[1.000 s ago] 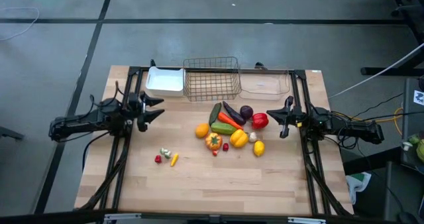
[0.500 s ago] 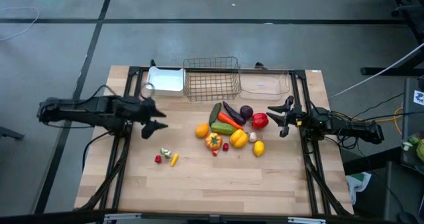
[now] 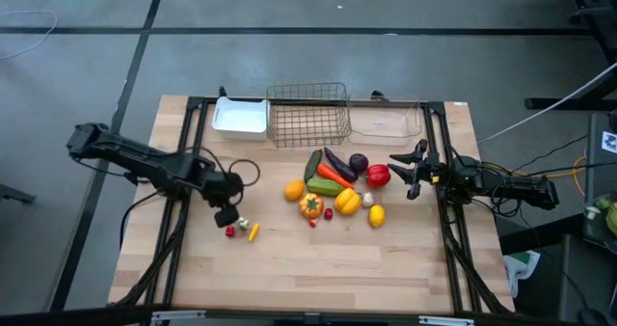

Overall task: Sort produce into baskets
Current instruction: Put the left green mushroom into the white bin

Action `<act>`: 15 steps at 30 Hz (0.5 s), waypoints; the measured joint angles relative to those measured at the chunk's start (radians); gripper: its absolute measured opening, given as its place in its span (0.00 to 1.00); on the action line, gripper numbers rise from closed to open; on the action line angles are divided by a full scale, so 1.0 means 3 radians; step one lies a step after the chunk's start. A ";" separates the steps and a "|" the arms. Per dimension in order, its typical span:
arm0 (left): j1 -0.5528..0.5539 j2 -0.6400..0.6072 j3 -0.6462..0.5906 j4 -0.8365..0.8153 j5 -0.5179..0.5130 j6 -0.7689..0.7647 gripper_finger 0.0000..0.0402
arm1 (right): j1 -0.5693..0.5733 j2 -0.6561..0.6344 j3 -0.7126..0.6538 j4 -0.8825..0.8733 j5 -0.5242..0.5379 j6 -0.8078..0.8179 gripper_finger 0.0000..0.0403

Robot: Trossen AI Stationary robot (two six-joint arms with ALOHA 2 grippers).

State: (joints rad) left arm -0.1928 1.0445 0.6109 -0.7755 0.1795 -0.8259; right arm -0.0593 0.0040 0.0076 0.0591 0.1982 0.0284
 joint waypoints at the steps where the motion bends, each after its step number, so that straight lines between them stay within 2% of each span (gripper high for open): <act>1: -0.0025 0.0069 0.0000 0.0001 0.0001 -0.0052 0.69 | 0.0000 0.0000 -0.0001 -0.0001 0.0000 0.0000 0.34; 15: -0.0079 0.0670 -0.0001 0.0033 0.0003 -0.0634 0.69 | 0.0000 0.0000 0.0000 -0.0001 0.0000 -0.0002 0.34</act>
State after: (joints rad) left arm -0.2165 1.2454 0.6106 -0.7658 0.1802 -1.0160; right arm -0.0593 0.0040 0.0076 0.0589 0.1982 0.0278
